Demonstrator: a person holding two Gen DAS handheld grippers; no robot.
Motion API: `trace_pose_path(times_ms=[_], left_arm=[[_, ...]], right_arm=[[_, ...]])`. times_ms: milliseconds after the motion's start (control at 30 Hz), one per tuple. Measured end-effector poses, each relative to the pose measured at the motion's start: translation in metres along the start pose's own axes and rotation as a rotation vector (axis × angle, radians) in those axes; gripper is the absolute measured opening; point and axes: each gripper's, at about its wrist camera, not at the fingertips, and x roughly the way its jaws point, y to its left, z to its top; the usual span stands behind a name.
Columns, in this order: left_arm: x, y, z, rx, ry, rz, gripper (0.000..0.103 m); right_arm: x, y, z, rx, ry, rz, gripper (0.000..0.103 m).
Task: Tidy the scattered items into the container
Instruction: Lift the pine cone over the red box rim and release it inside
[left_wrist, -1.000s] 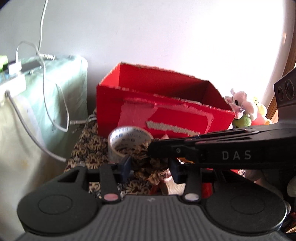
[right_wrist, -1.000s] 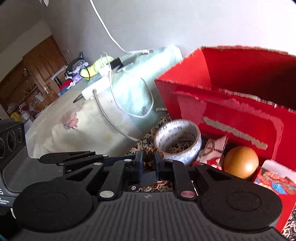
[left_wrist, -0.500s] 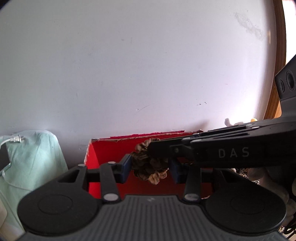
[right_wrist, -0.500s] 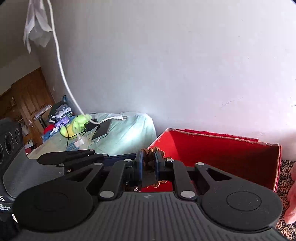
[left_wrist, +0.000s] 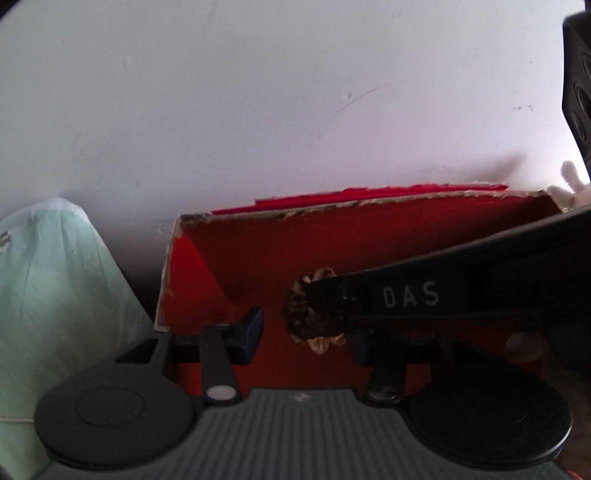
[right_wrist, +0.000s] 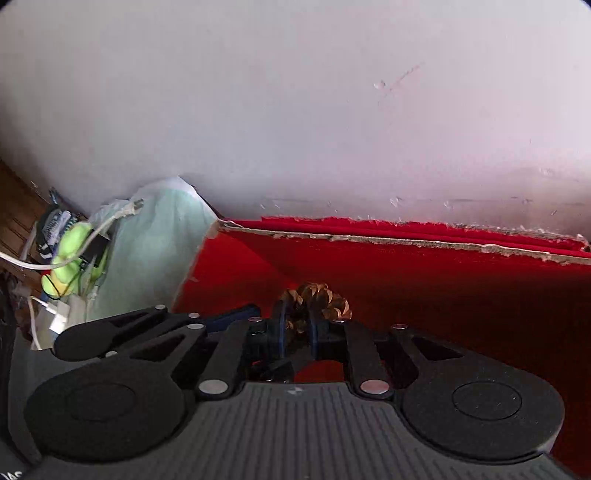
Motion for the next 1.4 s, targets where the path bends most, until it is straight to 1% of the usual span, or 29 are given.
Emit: trace_pose_path(times_ms=[33, 67, 100, 167, 200, 267, 300, 367, 400, 433, 467, 500, 600, 667, 733, 800, 933, 1067, 1300, 1400], left_arm=[[0.006, 0.002, -0.001, -0.008, 0.031, -0.004, 0.046], [0.009, 0.005, -0.001, -0.025, 0.054, -0.010, 0.046], [0.009, 0.006, -0.001, -0.036, 0.060, -0.013, 0.046], [0.013, 0.005, -0.001, -0.018, 0.077, 0.013, 0.047], [0.015, 0.003, -0.001, -0.006, 0.082, 0.029, 0.041], [0.015, 0.000, 0.000, 0.001, 0.083, 0.059, 0.035], [0.016, 0.000, -0.001, 0.000, 0.083, 0.067, 0.033], [0.015, 0.001, -0.002, -0.012, 0.072, 0.062, 0.033], [0.015, 0.002, -0.002, -0.019, 0.070, 0.052, 0.033], [0.016, 0.002, -0.002, -0.016, 0.079, 0.050, 0.034], [0.019, 0.000, -0.002, -0.008, 0.095, 0.055, 0.034], [0.022, -0.001, -0.002, 0.000, 0.117, 0.063, 0.034], [0.026, -0.001, -0.003, 0.001, 0.150, 0.061, 0.034], [0.027, -0.001, -0.004, -0.002, 0.158, 0.057, 0.035], [0.027, -0.003, -0.005, 0.004, 0.165, 0.056, 0.038], [0.027, -0.008, -0.006, 0.029, 0.162, 0.074, 0.045], [0.022, -0.013, -0.010, 0.049, 0.136, 0.107, 0.046], [0.019, -0.016, -0.013, 0.055, 0.123, 0.126, 0.046], [0.018, -0.016, -0.011, 0.040, 0.116, 0.134, 0.045], [0.019, -0.017, -0.007, 0.040, 0.107, 0.147, 0.044]], right_arm=[[0.006, 0.000, 0.000, -0.006, 0.017, -0.020, 0.014], [0.014, 0.001, 0.000, -0.011, 0.032, -0.035, 0.014], [0.022, 0.000, 0.001, -0.009, 0.049, -0.041, 0.014], [0.033, -0.002, 0.000, 0.017, 0.072, -0.028, 0.014], [0.036, -0.004, 0.000, 0.038, 0.074, -0.008, 0.014], [0.041, -0.008, -0.001, 0.070, 0.057, 0.028, 0.014], [0.042, -0.014, -0.002, 0.105, 0.047, 0.075, 0.014], [0.047, -0.029, -0.001, 0.202, 0.073, 0.177, 0.016], [0.047, -0.033, -0.001, 0.234, 0.080, 0.211, 0.018], [0.045, -0.035, 0.000, 0.246, 0.080, 0.225, 0.023], [0.044, -0.035, -0.001, 0.239, 0.076, 0.211, 0.026], [0.043, -0.032, -0.002, 0.215, 0.071, 0.178, 0.029], [0.041, -0.015, -0.003, 0.102, 0.047, 0.084, 0.030], [0.040, -0.009, -0.004, 0.059, 0.030, 0.047, 0.030], [0.039, -0.008, -0.003, 0.058, 0.009, 0.035, 0.030], [0.033, -0.010, -0.002, 0.061, -0.016, 0.036, 0.030], [0.027, -0.014, -0.002, 0.075, -0.038, 0.046, 0.030], [0.037, -0.013, 0.002, 0.087, -0.005, 0.043, 0.031], [0.046, -0.006, 0.005, 0.068, -0.010, 0.004, 0.031], [0.043, -0.010, 0.010, 0.058, -0.031, -0.028, 0.031]])
